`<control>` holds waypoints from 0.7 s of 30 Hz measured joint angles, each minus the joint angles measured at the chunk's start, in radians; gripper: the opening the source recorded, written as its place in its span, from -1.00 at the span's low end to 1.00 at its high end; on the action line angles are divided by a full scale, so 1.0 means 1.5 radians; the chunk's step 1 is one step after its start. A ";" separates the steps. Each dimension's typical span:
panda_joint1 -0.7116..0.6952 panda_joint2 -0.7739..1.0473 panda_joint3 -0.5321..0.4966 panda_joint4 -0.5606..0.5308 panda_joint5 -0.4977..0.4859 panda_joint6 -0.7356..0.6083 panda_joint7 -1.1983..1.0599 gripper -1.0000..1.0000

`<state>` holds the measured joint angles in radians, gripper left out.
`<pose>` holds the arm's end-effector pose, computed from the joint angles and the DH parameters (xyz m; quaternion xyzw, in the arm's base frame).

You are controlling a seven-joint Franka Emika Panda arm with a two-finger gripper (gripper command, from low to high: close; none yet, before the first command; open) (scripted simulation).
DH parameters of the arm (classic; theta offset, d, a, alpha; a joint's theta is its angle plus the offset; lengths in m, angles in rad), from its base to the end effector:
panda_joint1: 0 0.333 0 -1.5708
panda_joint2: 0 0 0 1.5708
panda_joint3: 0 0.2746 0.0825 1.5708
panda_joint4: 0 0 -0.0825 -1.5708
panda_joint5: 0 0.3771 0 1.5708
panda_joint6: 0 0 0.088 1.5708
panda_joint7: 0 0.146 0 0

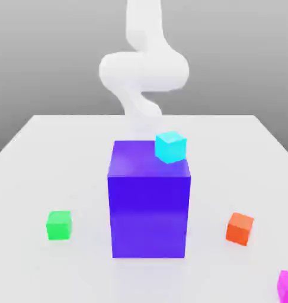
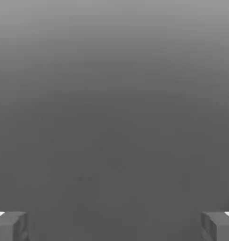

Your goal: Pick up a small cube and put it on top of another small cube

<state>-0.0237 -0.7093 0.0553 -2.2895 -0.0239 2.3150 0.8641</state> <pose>0.4248 0.0171 0.6243 -0.8552 0.3730 -0.3362 0.1279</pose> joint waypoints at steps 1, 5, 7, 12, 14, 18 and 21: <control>-0.006 0.026 0.016 0.003 -0.008 0.004 0.019 0.00; -0.029 0.123 0.076 0.014 -0.041 0.021 0.094 0.00; -0.036 0.171 0.103 0.020 -0.061 0.029 0.133 0.00; -0.047 0.292 0.164 0.034 -0.119 0.049 0.236 0.00; -0.047 0.341 0.184 0.039 -0.143 0.057 0.279 0.00; -0.033 0.439 0.212 0.051 -0.191 0.071 0.362 0.00; -0.007 0.511 0.218 0.059 -0.219 0.083 0.420 0.00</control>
<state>-0.0347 0.0576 0.3819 -2.2009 -0.3524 2.4401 1.4945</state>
